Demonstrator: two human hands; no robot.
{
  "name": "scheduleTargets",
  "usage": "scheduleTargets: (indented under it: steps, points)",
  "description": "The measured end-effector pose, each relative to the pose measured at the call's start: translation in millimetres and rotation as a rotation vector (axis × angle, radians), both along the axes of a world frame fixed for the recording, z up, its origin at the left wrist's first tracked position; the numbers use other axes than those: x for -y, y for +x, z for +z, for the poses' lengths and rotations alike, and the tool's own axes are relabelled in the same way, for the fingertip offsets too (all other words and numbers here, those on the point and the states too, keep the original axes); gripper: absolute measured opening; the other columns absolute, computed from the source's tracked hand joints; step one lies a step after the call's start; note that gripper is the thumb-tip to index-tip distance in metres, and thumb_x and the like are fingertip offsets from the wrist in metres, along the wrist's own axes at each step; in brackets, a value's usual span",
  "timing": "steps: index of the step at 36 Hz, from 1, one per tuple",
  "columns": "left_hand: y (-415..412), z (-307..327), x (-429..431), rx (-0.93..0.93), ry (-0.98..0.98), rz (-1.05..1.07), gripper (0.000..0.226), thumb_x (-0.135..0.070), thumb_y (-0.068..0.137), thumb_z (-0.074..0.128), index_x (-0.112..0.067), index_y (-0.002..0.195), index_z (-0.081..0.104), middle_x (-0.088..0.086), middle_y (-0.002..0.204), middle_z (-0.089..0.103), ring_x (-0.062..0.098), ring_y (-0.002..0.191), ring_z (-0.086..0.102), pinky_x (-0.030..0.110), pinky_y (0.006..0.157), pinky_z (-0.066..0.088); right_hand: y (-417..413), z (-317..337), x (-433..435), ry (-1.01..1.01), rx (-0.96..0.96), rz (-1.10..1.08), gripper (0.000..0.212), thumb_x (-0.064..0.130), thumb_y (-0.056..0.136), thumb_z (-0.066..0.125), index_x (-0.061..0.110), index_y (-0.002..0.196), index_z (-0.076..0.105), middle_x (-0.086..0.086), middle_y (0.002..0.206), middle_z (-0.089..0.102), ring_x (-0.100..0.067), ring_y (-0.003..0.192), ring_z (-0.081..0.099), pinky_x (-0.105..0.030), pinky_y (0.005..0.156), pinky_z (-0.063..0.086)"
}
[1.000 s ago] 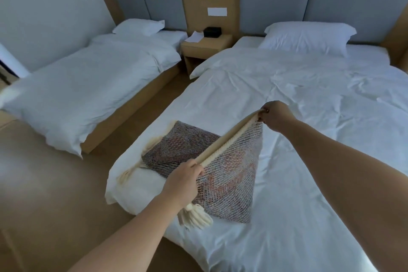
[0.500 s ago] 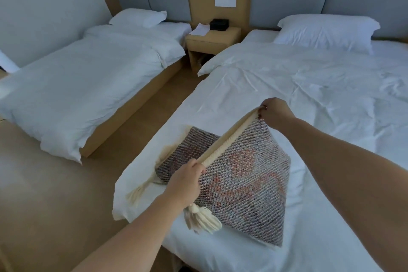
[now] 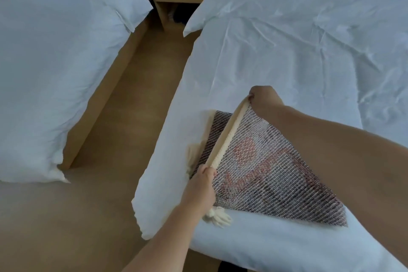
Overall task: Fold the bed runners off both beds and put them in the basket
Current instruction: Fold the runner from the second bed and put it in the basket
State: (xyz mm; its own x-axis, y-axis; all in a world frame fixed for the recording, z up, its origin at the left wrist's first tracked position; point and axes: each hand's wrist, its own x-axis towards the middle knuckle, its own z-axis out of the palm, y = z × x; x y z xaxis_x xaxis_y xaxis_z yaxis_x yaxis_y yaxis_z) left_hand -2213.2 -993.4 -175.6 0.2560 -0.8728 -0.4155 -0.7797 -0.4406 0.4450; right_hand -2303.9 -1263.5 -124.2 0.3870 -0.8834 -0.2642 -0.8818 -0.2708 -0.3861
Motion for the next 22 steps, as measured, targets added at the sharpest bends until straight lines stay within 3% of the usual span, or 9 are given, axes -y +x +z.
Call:
scheduleTargets:
  steps: [6,12,17,20,22]
  points:
    - [42,-52,8,-0.059,0.038,-0.002,0.041,-0.002,0.088,0.051,-0.018,0.125,0.047,-0.004,0.130,0.040,0.018,0.096,0.058,0.031,0.085,0.050,61,-56,7,0.022,-0.078,0.043,0.027,-0.009,0.088,0.038,-0.001,0.099,0.061,-0.016,0.094,0.061,-0.027,0.075,0.054,-0.031,0.061,0.042]
    - [69,-98,14,-0.070,0.071,0.002,0.040,-0.002,0.088,0.050,-0.018,0.124,0.047,-0.002,0.128,0.040,0.021,0.097,0.058,0.033,0.085,0.049,104,-111,10,0.041,-0.119,0.081,0.023,-0.011,0.085,0.036,0.003,0.089,0.054,-0.013,0.088,0.050,-0.026,0.078,0.048,-0.029,0.065,0.036]
    - [78,-138,22,-0.050,0.105,0.007,0.044,0.000,0.087,0.048,-0.017,0.127,0.046,0.001,0.131,0.040,0.021,0.102,0.057,0.032,0.088,0.048,122,-158,14,0.039,-0.172,0.094,0.020,-0.007,0.089,0.037,0.002,0.092,0.055,-0.010,0.077,0.048,-0.028,0.081,0.050,-0.030,0.068,0.037]
    - [81,-155,23,0.000,0.110,0.011,0.044,-0.003,0.086,0.050,-0.018,0.127,0.048,0.000,0.131,0.039,0.020,0.106,0.054,0.031,0.089,0.048,131,-181,11,0.002,-0.192,0.104,0.026,-0.006,0.090,0.038,-0.002,0.106,0.058,-0.019,0.102,0.060,-0.036,0.095,0.059,-0.034,0.069,0.040]
    - [78,-161,22,0.123,0.047,-0.005,0.045,-0.006,0.080,0.057,-0.018,0.124,0.052,0.003,0.137,0.039,0.023,0.117,0.047,0.032,0.100,0.044,130,-192,2,-0.052,-0.180,0.115,0.032,-0.001,0.092,0.040,0.003,0.122,0.052,-0.019,0.125,0.052,-0.037,0.109,0.057,-0.039,0.078,0.044]
